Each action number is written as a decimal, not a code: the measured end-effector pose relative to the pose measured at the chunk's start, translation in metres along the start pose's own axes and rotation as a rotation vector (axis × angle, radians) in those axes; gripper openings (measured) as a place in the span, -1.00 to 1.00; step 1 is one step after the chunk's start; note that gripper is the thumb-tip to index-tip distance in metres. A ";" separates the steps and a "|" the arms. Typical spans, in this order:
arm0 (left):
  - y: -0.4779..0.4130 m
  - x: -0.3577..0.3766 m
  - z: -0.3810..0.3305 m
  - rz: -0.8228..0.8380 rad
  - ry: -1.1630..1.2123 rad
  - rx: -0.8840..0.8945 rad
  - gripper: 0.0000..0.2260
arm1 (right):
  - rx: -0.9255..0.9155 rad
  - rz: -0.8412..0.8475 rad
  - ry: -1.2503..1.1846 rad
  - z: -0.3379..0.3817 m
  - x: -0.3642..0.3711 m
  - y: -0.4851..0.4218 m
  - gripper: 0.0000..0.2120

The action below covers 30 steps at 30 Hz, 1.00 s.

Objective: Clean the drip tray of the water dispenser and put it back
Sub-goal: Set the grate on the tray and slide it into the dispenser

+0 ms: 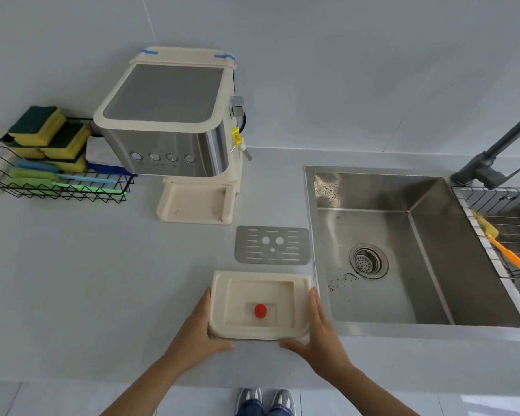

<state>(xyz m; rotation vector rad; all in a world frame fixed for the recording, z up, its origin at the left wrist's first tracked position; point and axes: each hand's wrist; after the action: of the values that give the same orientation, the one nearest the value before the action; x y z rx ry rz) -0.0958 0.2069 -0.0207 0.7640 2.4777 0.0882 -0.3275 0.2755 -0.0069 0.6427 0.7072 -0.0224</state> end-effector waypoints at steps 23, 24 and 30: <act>-0.190 -0.025 -0.037 0.371 -0.790 0.161 -0.24 | -0.022 0.031 0.692 0.067 -0.081 -0.162 -0.17; -0.192 -0.024 -0.038 0.368 -0.819 0.161 -0.23 | -0.022 0.030 0.712 0.068 -0.081 -0.164 -0.17; -0.200 -0.023 -0.043 0.349 -0.943 0.104 -0.26 | -0.022 0.007 0.842 0.073 -0.080 -0.170 -0.13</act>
<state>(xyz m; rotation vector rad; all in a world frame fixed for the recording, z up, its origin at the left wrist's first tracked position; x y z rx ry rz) -0.2034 0.0312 -0.0157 0.9840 1.4573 -0.2291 -0.3843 0.0822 -0.0085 0.6255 1.5135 0.2771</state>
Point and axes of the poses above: each hand's wrist, its own y-axis away from the middle knuckle, its own x-axis out of the palm, z = x × y, and after that the axes turned 14 degrees about x, right-handed
